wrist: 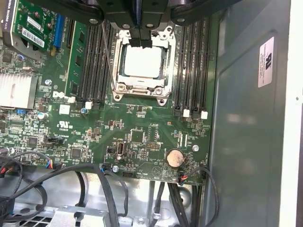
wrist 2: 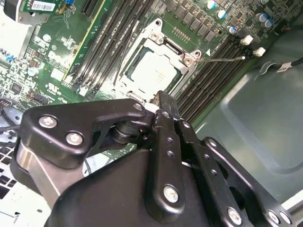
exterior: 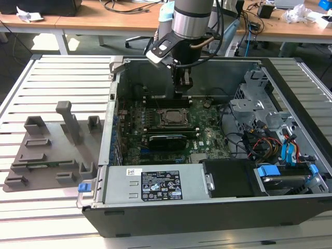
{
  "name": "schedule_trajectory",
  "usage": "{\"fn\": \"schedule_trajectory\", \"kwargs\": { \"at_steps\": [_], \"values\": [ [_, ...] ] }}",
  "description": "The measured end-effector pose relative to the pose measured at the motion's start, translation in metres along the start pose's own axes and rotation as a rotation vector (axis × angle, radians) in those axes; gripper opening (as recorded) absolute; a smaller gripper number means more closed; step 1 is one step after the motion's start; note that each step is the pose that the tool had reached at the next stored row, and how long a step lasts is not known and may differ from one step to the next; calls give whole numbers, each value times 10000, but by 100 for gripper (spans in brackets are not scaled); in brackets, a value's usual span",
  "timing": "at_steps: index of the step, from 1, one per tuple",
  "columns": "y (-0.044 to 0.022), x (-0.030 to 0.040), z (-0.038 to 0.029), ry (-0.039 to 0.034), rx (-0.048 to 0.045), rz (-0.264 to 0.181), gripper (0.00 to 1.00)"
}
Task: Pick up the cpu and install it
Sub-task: 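Close the cpu cover, then install the first cpu locking lever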
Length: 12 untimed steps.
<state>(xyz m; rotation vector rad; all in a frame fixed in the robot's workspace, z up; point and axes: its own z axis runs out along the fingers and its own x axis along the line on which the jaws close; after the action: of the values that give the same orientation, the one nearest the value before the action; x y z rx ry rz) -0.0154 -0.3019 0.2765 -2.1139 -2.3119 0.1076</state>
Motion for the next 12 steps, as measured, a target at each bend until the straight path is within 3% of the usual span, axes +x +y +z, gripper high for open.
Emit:
{"fn": "schedule_trajectory", "kwargs": {
  "at_steps": [7, 12],
  "values": [
    [0, 0, -3, -6, -4, -107, 11],
    [0, 0, -2, -116, -86, -2093, 11]
  ]
}}
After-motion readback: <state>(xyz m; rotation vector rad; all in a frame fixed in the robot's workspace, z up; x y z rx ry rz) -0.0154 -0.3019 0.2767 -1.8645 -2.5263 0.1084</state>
